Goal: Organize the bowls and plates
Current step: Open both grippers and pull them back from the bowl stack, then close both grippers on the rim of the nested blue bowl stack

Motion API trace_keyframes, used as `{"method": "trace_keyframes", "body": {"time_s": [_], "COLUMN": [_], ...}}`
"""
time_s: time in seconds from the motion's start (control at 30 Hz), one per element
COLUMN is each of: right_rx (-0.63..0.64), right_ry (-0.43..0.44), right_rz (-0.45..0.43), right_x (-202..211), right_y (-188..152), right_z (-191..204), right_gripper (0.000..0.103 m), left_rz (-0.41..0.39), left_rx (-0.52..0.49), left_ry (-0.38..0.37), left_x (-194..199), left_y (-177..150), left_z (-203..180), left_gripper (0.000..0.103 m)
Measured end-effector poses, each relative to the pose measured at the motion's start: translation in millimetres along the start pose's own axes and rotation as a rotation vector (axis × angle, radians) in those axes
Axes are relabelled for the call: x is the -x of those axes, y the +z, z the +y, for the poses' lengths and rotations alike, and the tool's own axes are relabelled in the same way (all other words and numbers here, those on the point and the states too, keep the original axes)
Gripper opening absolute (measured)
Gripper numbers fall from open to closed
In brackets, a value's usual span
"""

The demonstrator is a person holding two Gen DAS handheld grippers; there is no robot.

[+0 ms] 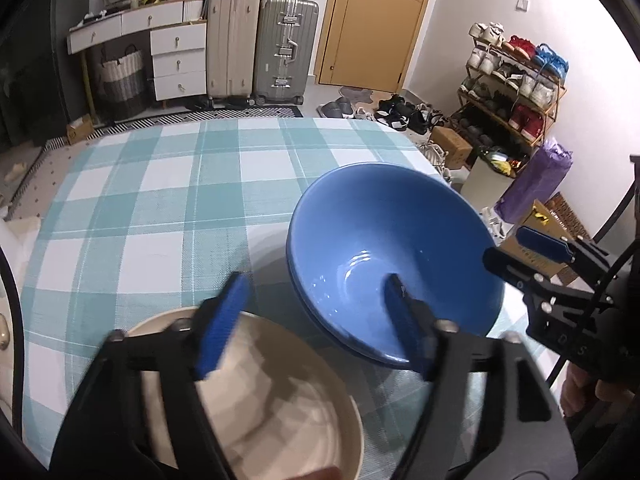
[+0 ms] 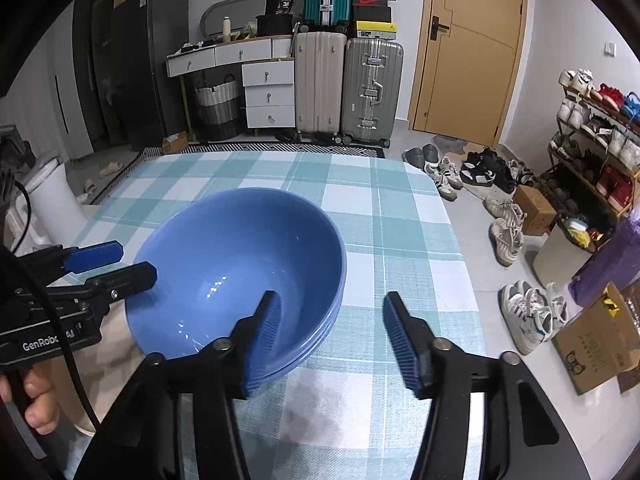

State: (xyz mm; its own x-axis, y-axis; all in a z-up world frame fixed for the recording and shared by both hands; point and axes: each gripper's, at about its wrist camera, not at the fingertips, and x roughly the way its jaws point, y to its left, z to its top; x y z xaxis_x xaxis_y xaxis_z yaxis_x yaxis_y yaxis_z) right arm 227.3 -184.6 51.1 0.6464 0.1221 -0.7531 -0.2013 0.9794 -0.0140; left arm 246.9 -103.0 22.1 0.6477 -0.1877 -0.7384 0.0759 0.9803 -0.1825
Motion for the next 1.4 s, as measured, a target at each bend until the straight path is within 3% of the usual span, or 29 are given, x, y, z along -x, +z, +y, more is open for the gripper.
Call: {"method": "trace_keyframes", "body": {"time_s": [0.1, 0.17, 0.2, 0.37, 0.8, 1.0, 1.07, 1.2, 1.37, 1.4], "right_rx": [-0.043, -0.068, -0.079, -0.146, -0.313, -0.325, -0.331, -0.339, -0.334, -0.330], "right_ry": [0.067, 0.096, 0.099, 0.124, 0.234, 0.271, 0.287, 0.316, 0.323, 0.320], "right_rz": [-0.006, -0.002, 0.003, 0.007, 0.064, 0.103, 0.115, 0.139, 0.126, 0.121], "right_x": [5, 6, 6, 4, -26, -42, -48, -53, -48, -47], "right_y": [3, 4, 5, 3, -6, -9, -10, -12, -11, -11], "right_z": [-6, -9, -10, -18, -35, -31, -30, -29, -26, -26], "right_gripper": [0.082, 0.088, 0.091, 0.100, 0.099, 0.079, 0.074, 0.055, 0.053, 0.048], "left_rz": [-0.006, -0.002, -0.001, 0.019, 0.103, 0.145, 0.151, 0.170, 0.170, 0.170], "left_rx": [0.006, 0.022, 0.033, 0.090, 0.243, 0.268, 0.266, 0.237, 0.203, 0.198], "left_ry": [-0.044, -0.069, -0.078, -0.110, -0.183, -0.196, -0.194, -0.198, -0.200, -0.199], "left_x": [4, 5, 4, -1, -46, -70, -74, -79, -81, -81], "left_y": [3, 5, 7, 10, 9, 7, 6, 7, 7, 8], "left_z": [1, 5, 6, 17, 44, 46, 45, 39, 33, 32], "left_gripper": [0.082, 0.091, 0.103, 0.102, 0.102, 0.101, 0.098, 0.073, 0.048, 0.041]}}
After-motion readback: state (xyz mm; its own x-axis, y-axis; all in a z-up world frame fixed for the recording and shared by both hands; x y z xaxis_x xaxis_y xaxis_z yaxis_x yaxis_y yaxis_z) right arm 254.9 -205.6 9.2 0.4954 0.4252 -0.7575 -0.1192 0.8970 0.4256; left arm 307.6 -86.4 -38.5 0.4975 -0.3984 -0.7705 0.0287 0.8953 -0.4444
